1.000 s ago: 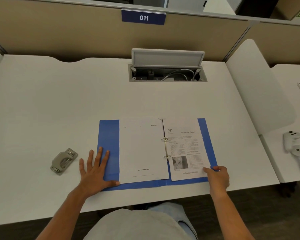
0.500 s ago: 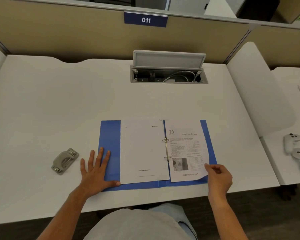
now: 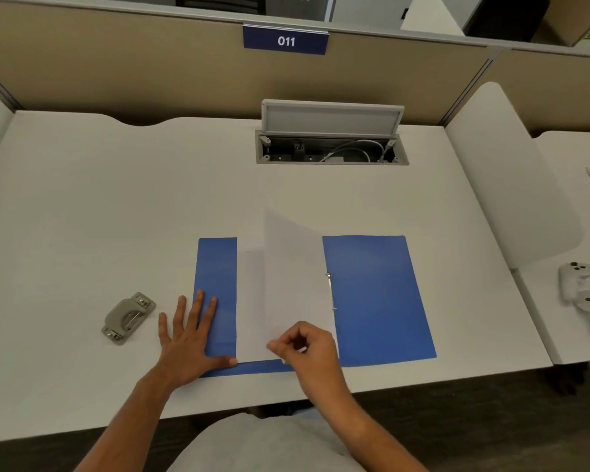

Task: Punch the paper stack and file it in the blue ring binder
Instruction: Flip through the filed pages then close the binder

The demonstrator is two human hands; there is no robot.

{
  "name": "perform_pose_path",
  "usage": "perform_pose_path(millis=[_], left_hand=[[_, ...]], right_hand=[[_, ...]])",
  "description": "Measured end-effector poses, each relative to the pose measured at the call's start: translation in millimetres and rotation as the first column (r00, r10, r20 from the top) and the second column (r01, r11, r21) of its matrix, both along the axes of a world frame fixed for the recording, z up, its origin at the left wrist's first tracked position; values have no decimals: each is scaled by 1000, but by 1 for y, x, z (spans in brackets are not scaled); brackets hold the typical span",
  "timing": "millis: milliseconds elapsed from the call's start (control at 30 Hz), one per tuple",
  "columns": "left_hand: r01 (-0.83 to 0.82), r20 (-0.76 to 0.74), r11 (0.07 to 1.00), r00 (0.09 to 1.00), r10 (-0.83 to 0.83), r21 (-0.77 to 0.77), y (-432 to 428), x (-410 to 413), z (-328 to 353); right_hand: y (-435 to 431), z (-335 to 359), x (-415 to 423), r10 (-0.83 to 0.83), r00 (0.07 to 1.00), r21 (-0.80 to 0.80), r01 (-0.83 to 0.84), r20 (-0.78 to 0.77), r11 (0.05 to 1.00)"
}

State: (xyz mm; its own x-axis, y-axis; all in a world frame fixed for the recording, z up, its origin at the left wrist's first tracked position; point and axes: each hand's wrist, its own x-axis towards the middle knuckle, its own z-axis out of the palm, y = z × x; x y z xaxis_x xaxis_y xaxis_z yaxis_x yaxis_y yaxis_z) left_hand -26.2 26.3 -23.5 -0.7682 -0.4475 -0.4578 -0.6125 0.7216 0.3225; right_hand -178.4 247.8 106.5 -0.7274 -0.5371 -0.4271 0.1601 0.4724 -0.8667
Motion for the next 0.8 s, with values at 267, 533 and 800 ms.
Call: perform_pose_path(millis=[267, 533, 800], left_hand=[[-1, -8, 1000, 1000, 0, -4, 0, 0, 1], [1, -46, 1000, 999, -2, -9, 1, 3, -3], [6, -47, 1000, 999, -7, -14, 1, 4, -5]], right_hand=[[-10, -4, -3, -98, 981, 37, 94, 169, 995], [7, 16, -23, -314, 903, -19, 334, 292, 942], [30, 21, -44, -344, 689, -71, 498, 638, 864]])
